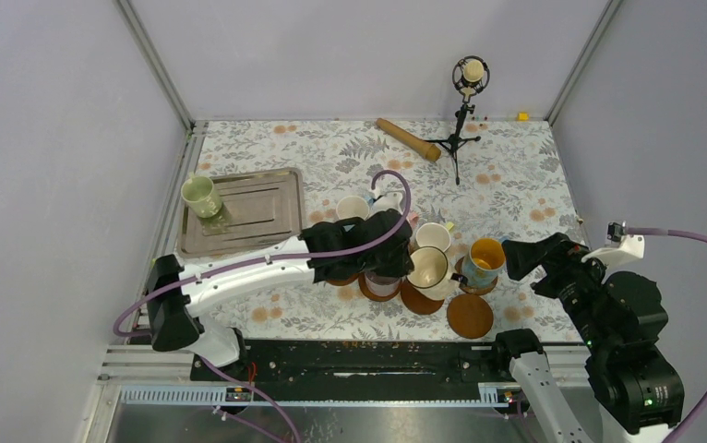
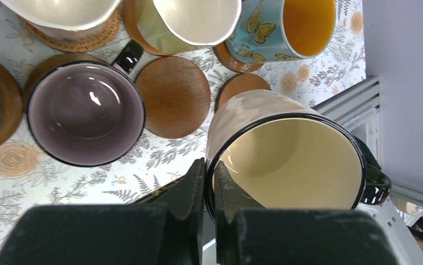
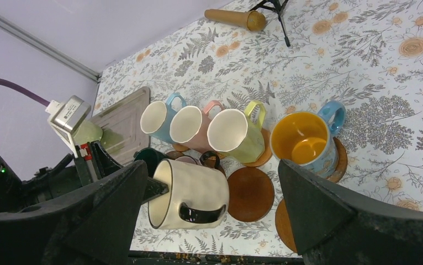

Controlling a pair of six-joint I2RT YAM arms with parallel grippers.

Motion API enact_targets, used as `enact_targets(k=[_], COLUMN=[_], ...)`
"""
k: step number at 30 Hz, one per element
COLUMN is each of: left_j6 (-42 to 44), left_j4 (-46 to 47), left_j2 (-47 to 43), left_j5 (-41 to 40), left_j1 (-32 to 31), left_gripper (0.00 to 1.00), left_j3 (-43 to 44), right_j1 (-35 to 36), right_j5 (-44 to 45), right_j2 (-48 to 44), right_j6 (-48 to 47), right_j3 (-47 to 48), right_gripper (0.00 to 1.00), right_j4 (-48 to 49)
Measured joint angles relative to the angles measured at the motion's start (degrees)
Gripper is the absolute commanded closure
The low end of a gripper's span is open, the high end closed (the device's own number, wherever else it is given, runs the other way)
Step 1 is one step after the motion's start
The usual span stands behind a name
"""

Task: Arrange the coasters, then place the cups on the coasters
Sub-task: Place the cup on the coaster.

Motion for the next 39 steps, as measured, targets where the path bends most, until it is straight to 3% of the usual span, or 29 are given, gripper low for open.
enact_targets(k=[7, 13, 24, 39], left_j6=[-3.9, -3.7, -13.6, -18.2], left_j4=[4.3, -0.8, -9.9, -12.1], left_j2=[1.2, 7.7, 10.8, 21.0], left_j5=[0.2, -5.4, -11.9, -11.7], left_j1=[-1.9, -5.9, -8.0, -9.7], left_gripper=[1.0, 1.0, 1.0, 1.0], left_j3=[-0.6, 7.9, 11.0, 17.1], right_j1=[0.0, 0.0, 0.0, 0.0], right_j5=[-0.1, -0.1, -0.1, -0.1], right_j2=[-0.2, -0.2, -1.2, -1.7], right_j6=[0.0, 0.0, 0.0, 0.0], right_j3=[0.5, 1.6, 3.9, 4.9], right_gripper=[0.04, 0.04, 0.04, 0.04], right_j4=[-0.8, -1.6, -3.0, -3.0])
